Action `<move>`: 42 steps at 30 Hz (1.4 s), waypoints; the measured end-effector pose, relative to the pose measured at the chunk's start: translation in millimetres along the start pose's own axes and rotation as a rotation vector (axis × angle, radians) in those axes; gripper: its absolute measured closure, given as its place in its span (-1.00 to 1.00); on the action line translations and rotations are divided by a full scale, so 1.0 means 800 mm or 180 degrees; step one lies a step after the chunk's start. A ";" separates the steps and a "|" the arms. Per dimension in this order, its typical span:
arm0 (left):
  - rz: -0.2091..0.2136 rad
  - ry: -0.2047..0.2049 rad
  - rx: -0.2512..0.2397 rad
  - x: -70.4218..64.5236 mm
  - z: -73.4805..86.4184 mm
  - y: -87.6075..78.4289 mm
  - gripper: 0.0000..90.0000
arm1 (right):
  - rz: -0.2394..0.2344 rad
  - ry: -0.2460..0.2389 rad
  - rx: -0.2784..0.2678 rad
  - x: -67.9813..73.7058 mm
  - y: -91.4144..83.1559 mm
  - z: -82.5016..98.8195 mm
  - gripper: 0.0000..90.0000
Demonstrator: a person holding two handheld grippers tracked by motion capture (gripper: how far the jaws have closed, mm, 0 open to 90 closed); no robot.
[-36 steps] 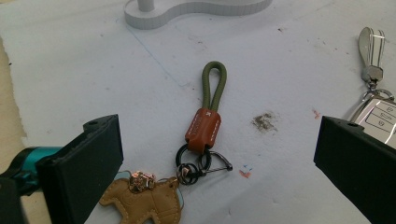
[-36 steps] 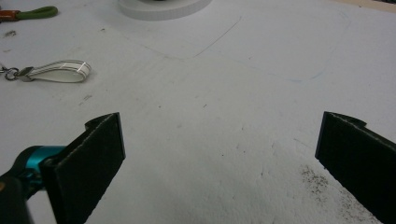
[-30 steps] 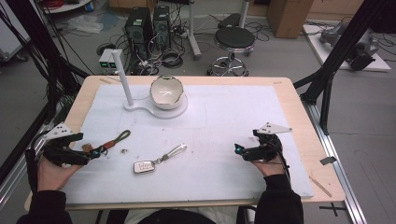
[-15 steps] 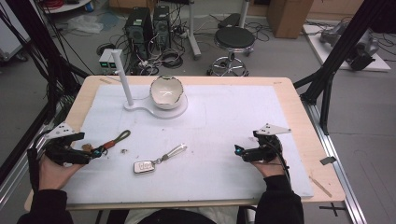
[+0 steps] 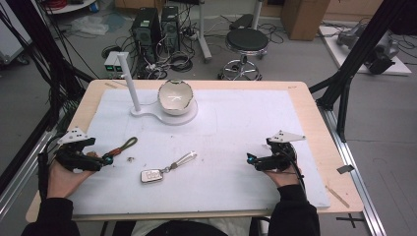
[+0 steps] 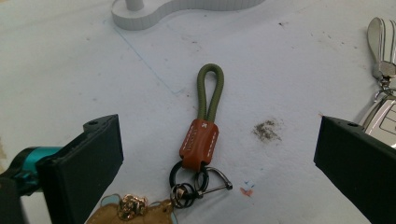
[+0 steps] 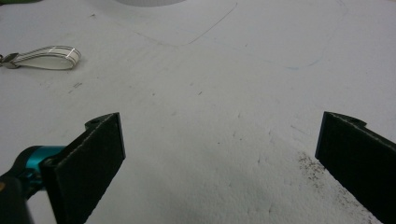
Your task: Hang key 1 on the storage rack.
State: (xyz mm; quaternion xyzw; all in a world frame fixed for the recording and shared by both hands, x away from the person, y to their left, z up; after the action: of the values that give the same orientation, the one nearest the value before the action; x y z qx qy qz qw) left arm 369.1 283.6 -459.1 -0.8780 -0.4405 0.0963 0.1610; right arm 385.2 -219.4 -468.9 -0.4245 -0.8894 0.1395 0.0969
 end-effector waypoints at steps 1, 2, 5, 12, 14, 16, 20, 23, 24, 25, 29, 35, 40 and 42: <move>0.0000 0.0000 0.0000 0.000 0.000 0.000 -0.96 | 0.0000 0.0000 0.0000 0.000 0.000 0.000 -0.99; 0.0015 0.0038 0.0033 -0.001 0.000 0.004 -0.96 | -0.0007 0.0000 -0.0008 0.000 0.000 0.000 -0.99; 0.0026 0.0046 0.0056 -0.003 0.001 0.008 -0.96 | 0.0006 -0.0003 -0.0019 -0.001 -0.001 0.000 -0.99; 0.0047 0.0068 0.0101 -0.002 0.004 0.021 -0.96 | 0.0018 0.0001 -0.0001 -0.002 -0.003 0.002 -0.99; 0.0062 0.0063 0.0139 -0.001 0.007 0.025 -0.96 | 0.0016 0.0003 0.0011 -0.001 -0.004 0.003 -0.99; 0.0071 0.0062 0.0199 -0.001 0.011 0.030 -0.96 | 0.0015 -0.0026 0.0018 -0.001 -0.003 0.004 -0.99; 0.0092 0.0059 0.0249 0.000 0.014 0.034 -0.96 | 0.0019 -0.0029 0.0047 0.000 -0.003 0.005 -0.99; 0.0092 0.0081 0.0281 0.002 0.016 0.037 -0.96 | 0.0019 -0.0031 0.0043 -0.001 -0.003 0.006 -0.99; 0.0102 0.0075 0.0318 0.002 0.018 0.038 -0.96 | 0.0025 -0.0020 0.0048 -0.001 -0.003 0.006 -0.99; 0.0102 0.0075 0.0318 0.002 0.018 0.038 -0.96 | 0.0025 -0.0020 0.0048 -0.001 -0.003 0.006 -0.99; 0.0129 0.0074 0.0367 0.002 0.021 0.043 -0.96 | -0.0001 -0.0022 0.0052 0.000 -0.003 0.006 -0.99; 0.0167 0.0045 0.0492 0.004 0.030 0.051 -0.96 | 0.0003 -0.0029 0.0076 0.000 -0.001 0.008 -0.99; 0.0179 0.0009 0.0519 0.008 0.031 0.056 -0.90 | -0.0004 -0.0043 0.0116 0.000 0.001 0.011 -0.99; 0.0234 0.0030 0.0537 0.007 0.032 0.057 -0.82 | 0.0001 -0.0044 0.0129 0.000 0.001 0.011 -0.99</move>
State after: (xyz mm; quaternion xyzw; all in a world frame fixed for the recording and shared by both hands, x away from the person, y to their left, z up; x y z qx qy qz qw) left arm 398.7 267.5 -499.7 -0.8773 -0.3976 0.1348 0.2328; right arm 383.2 -220.1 -477.8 -0.4216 -0.8869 0.1605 0.0994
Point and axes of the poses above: each handheld gripper's, and its own axes: y roughly forward along the jaws, z roughly out of its underside, x roughly to its left, the point moved 9 cm from there along y, roughly forward along the jaws, and after that the axes turned 15 degrees about -x, right-handed, at the moved point
